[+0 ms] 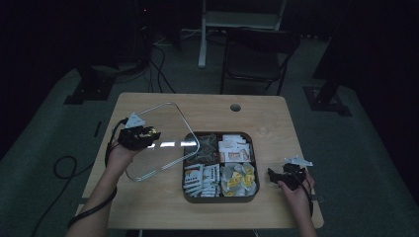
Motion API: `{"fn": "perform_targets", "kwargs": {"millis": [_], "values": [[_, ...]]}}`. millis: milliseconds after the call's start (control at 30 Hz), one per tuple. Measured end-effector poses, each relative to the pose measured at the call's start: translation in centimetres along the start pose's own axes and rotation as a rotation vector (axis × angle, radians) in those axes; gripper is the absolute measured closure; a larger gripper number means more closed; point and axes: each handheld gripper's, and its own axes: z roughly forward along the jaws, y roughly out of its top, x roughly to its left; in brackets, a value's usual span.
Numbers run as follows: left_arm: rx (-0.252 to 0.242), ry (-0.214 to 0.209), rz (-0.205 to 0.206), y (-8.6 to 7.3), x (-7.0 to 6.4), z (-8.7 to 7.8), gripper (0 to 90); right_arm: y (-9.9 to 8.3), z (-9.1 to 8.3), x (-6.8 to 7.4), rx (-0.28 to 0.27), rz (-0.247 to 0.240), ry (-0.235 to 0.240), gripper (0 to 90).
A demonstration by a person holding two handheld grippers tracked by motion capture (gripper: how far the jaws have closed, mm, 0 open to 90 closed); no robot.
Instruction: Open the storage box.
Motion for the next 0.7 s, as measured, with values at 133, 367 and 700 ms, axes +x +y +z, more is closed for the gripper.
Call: {"fn": "perform_targets", "kwargs": {"millis": [133, 367, 700], "values": [[-0.003, 0.028, -0.032, -0.9, 0.9, -0.5, 59.6, 0.0, 0.0, 0.0, 0.000, 0.000, 0.000, 11.7], [0.008, 0.087, -0.067, -2.6, 2.5, -1.1, 59.7, 0.0, 0.0, 0.0, 0.000, 0.000, 0.000, 11.7], [0.040, 0.152, -0.106, -5.3, 3.7, 0.4, 59.6, 0.0, 0.0, 0.0, 0.000, 0.000, 0.000, 11.7]]}}
